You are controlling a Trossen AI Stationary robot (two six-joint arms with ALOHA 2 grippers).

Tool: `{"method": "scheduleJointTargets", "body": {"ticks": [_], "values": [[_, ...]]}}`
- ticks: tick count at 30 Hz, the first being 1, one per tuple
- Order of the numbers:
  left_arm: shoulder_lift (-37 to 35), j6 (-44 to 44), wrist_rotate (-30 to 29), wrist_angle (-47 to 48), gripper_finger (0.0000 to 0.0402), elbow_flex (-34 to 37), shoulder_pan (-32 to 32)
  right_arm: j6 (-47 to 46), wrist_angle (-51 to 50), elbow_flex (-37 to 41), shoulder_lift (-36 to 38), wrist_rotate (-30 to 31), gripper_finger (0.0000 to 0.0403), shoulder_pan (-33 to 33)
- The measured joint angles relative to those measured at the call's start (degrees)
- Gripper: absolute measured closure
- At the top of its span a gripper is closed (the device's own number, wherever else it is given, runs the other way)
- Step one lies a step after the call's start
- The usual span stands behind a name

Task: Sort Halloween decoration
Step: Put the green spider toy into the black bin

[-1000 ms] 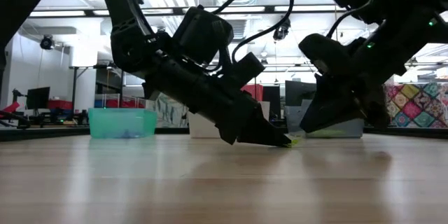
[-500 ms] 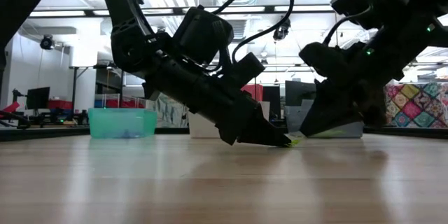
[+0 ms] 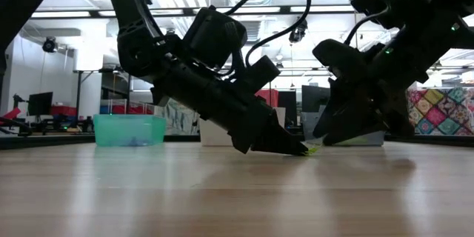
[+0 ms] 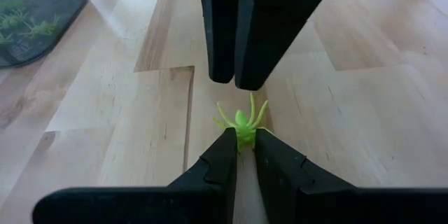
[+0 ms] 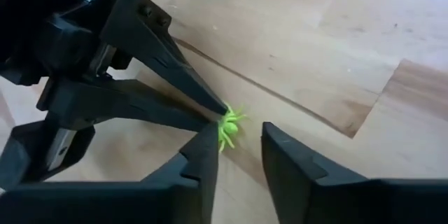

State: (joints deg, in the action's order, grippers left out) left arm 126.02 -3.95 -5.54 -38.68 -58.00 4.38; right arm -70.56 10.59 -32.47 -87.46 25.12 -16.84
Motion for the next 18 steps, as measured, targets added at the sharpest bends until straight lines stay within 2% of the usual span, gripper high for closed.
{"method": "scheduleJointTargets", "body": {"ticks": [8, 18], "values": [[0.0, 0.0, 0.0, 0.0, 0.0365, 0.0, 0.0, -1.5, 0.0, 0.0, 0.0, -1.1, 0.0248, 0.0], [0.0, 0.1, 0.0, -0.3, 0.0365, 0.2, 0.0, -4.2, 1.6, 0.0, -2.9, -0.6, 0.0234, 0.0]]}}
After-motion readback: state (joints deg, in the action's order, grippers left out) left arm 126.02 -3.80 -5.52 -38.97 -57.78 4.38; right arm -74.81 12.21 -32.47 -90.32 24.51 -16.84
